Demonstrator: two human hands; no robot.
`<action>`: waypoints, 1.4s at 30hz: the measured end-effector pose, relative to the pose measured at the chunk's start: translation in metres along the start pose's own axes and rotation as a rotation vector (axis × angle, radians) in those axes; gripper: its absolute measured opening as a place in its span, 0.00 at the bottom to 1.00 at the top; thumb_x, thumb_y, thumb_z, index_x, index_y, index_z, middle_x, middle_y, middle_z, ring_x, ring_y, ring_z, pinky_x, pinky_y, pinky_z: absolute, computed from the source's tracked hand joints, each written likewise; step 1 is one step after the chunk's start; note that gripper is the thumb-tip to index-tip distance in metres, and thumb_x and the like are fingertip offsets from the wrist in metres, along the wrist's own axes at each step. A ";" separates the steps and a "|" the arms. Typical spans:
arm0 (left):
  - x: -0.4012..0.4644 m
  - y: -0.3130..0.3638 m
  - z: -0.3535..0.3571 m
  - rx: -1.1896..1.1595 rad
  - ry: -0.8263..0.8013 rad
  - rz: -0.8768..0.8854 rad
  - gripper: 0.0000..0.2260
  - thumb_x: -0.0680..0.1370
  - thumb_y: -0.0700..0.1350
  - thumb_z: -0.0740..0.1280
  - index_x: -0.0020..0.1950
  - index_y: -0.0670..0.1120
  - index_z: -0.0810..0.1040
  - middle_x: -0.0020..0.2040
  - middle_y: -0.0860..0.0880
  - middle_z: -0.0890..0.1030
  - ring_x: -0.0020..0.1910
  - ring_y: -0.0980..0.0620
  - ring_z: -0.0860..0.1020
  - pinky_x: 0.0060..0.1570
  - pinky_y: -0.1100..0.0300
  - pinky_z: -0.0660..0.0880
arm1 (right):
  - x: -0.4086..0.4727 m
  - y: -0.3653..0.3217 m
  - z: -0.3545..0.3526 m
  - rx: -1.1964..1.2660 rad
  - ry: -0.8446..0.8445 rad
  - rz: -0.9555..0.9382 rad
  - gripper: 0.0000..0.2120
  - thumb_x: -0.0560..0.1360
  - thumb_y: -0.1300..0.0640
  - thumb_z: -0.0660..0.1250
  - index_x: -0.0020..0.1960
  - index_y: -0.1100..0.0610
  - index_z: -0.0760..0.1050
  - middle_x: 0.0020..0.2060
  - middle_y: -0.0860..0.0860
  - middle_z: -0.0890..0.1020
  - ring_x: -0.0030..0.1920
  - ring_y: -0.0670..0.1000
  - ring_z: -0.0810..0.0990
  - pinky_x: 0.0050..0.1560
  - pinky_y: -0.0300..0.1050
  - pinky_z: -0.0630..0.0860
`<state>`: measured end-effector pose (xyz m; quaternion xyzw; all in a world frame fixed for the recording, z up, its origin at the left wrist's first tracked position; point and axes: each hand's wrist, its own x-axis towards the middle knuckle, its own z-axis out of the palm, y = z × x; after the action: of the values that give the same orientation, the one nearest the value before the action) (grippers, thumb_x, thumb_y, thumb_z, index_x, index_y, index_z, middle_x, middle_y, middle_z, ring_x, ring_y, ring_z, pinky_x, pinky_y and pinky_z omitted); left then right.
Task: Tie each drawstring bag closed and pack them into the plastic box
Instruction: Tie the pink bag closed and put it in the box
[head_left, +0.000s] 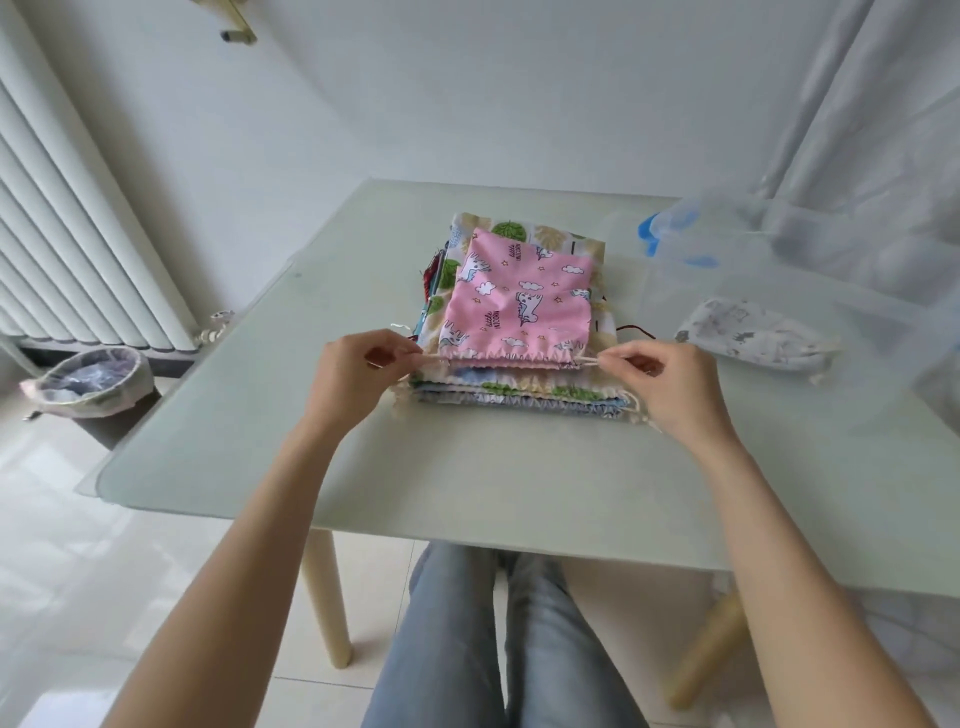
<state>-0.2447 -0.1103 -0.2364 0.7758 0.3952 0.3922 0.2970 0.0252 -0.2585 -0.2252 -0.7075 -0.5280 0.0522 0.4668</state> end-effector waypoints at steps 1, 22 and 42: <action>0.000 -0.002 -0.003 -0.005 -0.014 -0.003 0.02 0.71 0.41 0.73 0.41 0.48 0.82 0.29 0.59 0.80 0.27 0.62 0.75 0.32 0.75 0.69 | -0.002 0.003 -0.005 0.008 -0.011 0.002 0.03 0.70 0.56 0.73 0.44 0.52 0.83 0.31 0.38 0.81 0.30 0.34 0.75 0.35 0.26 0.67; 0.027 0.063 0.027 -1.014 -0.210 -0.047 0.07 0.76 0.42 0.58 0.42 0.42 0.73 0.49 0.42 0.83 0.57 0.45 0.79 0.63 0.53 0.69 | 0.025 -0.054 0.009 0.615 -0.340 0.028 0.10 0.77 0.54 0.59 0.39 0.55 0.73 0.55 0.49 0.82 0.59 0.47 0.76 0.59 0.44 0.67; 0.060 0.057 0.024 -0.155 -0.265 0.194 0.03 0.76 0.46 0.67 0.46 0.48 0.79 0.45 0.54 0.82 0.42 0.58 0.80 0.46 0.66 0.76 | 0.064 -0.044 0.019 0.484 -0.389 0.212 0.10 0.77 0.54 0.63 0.48 0.61 0.77 0.33 0.50 0.78 0.28 0.45 0.72 0.29 0.37 0.69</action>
<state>-0.1804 -0.0924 -0.1825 0.8300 0.2445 0.3425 0.3661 0.0120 -0.1961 -0.1774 -0.6038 -0.5029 0.3588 0.5037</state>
